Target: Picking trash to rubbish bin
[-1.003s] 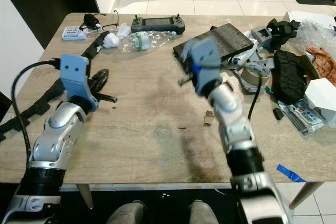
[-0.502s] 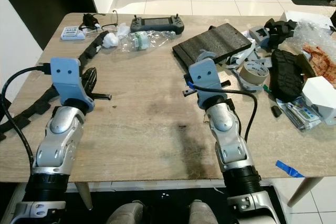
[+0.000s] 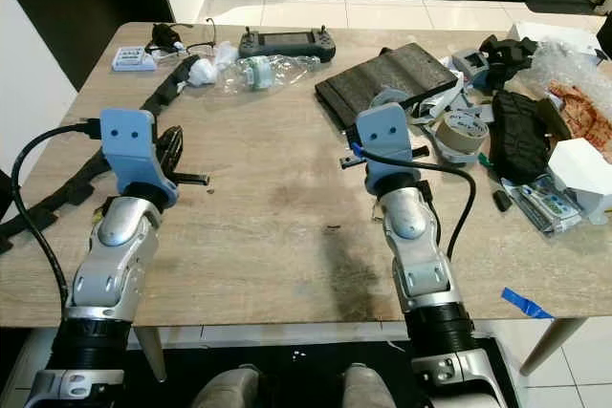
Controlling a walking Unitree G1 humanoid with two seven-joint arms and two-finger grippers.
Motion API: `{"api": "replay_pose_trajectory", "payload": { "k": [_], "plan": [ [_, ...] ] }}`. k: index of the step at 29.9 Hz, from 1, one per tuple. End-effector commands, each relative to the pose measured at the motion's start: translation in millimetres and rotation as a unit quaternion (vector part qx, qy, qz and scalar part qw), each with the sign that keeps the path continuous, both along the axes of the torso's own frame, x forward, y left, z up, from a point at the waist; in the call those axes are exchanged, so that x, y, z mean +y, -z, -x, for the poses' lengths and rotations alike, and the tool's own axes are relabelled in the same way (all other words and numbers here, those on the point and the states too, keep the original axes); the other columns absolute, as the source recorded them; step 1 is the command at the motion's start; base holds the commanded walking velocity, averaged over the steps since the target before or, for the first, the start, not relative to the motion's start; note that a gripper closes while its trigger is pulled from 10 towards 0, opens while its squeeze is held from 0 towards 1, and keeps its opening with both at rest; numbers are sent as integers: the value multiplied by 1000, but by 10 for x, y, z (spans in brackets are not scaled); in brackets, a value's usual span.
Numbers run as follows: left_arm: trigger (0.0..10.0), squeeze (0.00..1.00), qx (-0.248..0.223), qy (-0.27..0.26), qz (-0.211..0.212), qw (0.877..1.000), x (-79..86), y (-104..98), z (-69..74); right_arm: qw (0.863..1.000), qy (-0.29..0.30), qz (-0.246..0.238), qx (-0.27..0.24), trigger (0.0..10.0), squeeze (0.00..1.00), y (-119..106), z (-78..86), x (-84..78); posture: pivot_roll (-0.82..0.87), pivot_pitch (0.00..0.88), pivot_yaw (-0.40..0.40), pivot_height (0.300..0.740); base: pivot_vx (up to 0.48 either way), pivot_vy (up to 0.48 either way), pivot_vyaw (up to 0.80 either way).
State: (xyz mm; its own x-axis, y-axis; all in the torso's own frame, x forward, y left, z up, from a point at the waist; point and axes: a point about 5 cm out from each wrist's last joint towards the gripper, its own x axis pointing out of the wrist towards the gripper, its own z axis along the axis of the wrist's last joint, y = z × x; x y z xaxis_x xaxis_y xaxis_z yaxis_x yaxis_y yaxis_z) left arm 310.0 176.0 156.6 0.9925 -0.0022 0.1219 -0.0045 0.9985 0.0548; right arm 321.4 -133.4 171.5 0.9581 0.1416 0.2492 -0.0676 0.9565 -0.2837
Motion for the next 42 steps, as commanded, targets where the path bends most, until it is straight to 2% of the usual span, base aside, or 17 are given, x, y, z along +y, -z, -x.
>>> {"api": "replay_pose_trajectory", "payload": {
  "k": [1, 19, 37, 42],
  "plan": [
    [10000, 0, 2, 4, -2, 1000, -31, 29, 28, 1000, 2, -10, 10, 10000, 0, 59, 11, -11, 15, 74, -10, 740, 0, 0, 0],
    [10000, 0, -1, 12, -12, 1000, -34, 8, 8, 1000, 8, -24, 18, 10000, 0, 90, 13, -16, 17, 77, -5, 740, -332, 0, 0],
    [10000, 0, 0, 46, -33, 998, -111, 3, 3, 998, 24, -45, 20, 10000, 0, 127, 31, -43, 26, 49, 11, 740, 0, 0, 0],
    [10000, 0, 0, 66, -41, 997, -172, 11, 4, 998, 30, -49, 23, 10000, 0, 157, 48, -57, 24, 41, 18, 740, 0, 0, -800]
  ]
}}
